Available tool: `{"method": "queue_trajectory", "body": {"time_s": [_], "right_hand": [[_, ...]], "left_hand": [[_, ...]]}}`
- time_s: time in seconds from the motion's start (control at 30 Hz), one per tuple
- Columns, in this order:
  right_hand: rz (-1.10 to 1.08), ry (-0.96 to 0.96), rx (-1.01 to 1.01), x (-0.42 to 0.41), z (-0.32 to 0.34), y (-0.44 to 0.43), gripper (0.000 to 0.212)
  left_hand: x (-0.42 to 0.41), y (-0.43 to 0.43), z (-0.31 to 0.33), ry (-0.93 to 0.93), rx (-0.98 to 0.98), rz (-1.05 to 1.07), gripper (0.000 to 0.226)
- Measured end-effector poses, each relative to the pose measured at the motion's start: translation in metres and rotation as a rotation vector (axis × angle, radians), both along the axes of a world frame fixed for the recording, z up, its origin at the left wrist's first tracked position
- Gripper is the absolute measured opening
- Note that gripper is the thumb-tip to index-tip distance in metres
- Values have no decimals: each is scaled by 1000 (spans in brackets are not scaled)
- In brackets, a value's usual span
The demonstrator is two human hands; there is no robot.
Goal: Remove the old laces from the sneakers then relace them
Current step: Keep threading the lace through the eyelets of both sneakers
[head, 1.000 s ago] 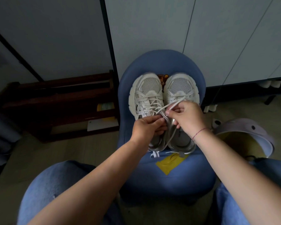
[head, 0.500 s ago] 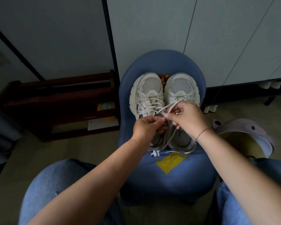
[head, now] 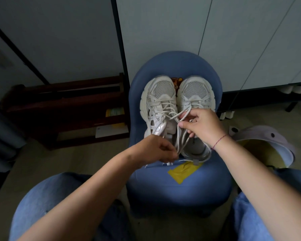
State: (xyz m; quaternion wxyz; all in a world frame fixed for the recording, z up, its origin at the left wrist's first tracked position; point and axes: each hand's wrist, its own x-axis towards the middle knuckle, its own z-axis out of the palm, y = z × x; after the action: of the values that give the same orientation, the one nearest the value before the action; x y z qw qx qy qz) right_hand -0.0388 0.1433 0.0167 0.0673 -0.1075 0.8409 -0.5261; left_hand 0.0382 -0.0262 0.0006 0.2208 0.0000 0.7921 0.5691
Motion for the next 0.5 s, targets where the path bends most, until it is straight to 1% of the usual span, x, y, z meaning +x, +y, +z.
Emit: {"method": "queue_trajectory", "body": {"time_s": [0.03,0.1,0.17,0.23,0.27,0.33,0.4,0.43,0.5], "right_hand": [[0,5,2,0,0,0,10],[0,15,14,1,1,-1,10],[-2,30,25,1,1,-1,10],[-13,58,46,2,1,-1,11],[-18,68,56,2,1,-2,11],[-23,68,60,1,-1,-2,11],[-24,62,51,0,-3,-2,12],[-21,63,48,-1,-4,-2,13],[-15,60,38,-2,-5,-1,13]], "left_hand": [[0,-1,0,-21,41,26,7],[-1,3,1,-65,180,162,13],[-5,13,3,-139,363,259,13],[-8,25,6,-232,555,361,19],[-9,29,7,-254,598,416,23],[-9,35,8,-250,621,493,21],[-8,36,8,-231,633,527,16],[-7,36,8,-222,612,516,15],[-6,33,7,-201,502,436,13]]}}
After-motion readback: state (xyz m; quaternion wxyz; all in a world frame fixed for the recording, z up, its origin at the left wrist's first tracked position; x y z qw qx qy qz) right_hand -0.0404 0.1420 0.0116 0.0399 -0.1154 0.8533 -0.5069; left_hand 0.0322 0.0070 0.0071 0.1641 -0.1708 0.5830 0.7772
